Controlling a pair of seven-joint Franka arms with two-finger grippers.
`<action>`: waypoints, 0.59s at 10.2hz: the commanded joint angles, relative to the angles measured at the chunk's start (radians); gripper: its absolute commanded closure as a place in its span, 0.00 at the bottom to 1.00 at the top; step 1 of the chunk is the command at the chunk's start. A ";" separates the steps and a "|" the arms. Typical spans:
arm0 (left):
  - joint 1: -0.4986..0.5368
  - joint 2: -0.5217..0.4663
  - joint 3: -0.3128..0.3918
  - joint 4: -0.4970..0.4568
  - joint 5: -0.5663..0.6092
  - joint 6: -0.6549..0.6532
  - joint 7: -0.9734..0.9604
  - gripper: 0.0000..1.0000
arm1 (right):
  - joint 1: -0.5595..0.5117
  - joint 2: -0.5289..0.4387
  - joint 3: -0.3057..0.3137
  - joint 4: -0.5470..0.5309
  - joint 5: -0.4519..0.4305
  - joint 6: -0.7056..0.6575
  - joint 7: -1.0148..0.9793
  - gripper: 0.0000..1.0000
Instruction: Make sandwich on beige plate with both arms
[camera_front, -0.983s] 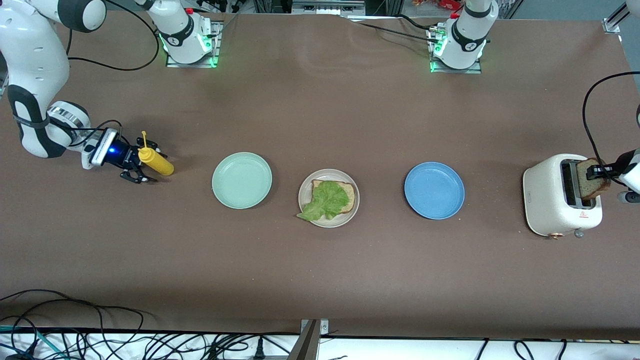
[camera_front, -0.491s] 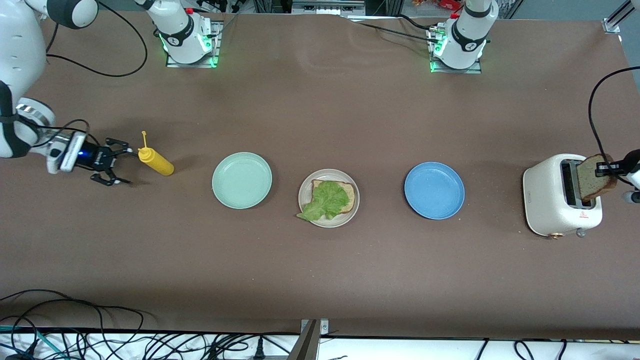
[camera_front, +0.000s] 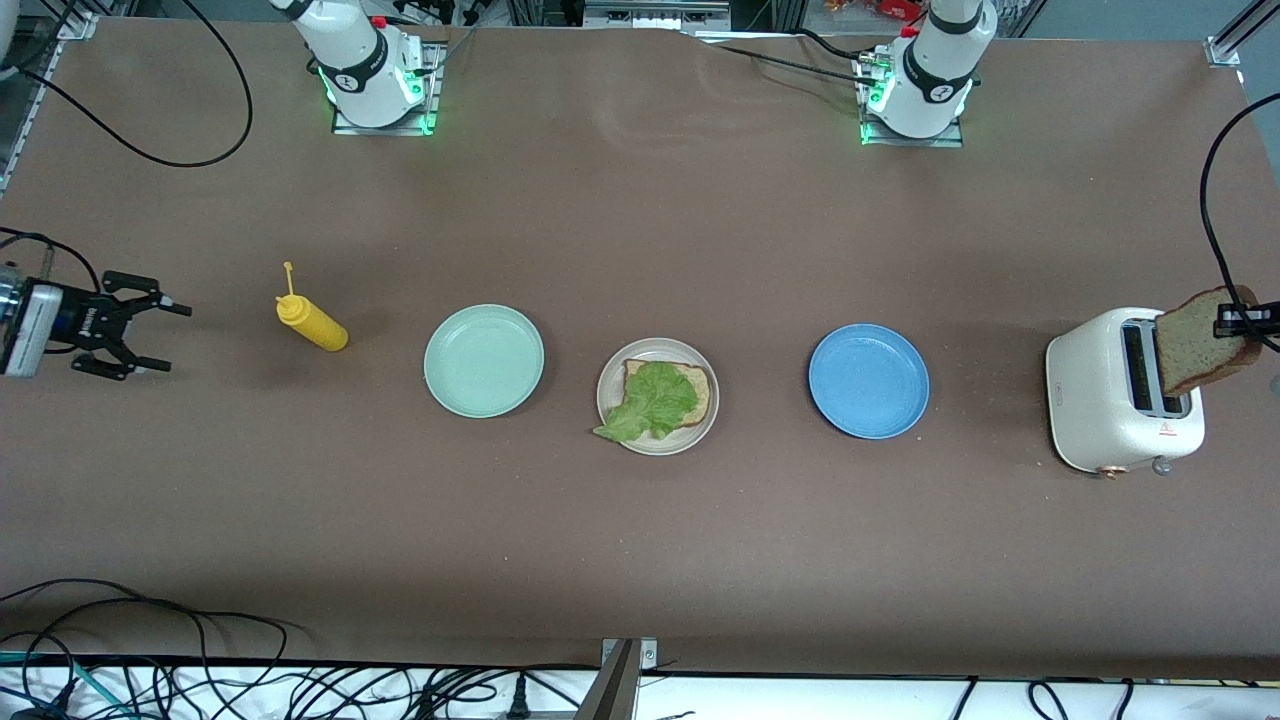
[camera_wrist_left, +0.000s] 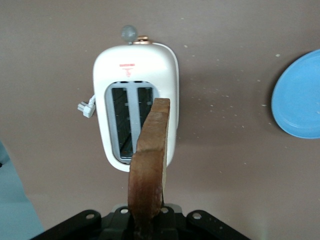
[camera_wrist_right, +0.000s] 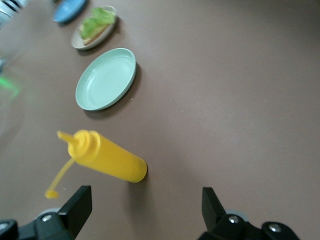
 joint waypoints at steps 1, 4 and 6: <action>-0.082 0.026 0.011 0.050 -0.084 -0.084 0.012 1.00 | -0.009 -0.105 0.131 0.075 -0.233 0.033 0.448 0.03; -0.092 0.033 0.008 0.038 -0.432 -0.123 -0.057 1.00 | -0.010 -0.200 0.283 0.123 -0.514 0.028 1.037 0.01; -0.155 0.078 0.005 0.031 -0.564 -0.126 -0.060 1.00 | -0.047 -0.248 0.430 0.120 -0.687 0.022 1.370 0.00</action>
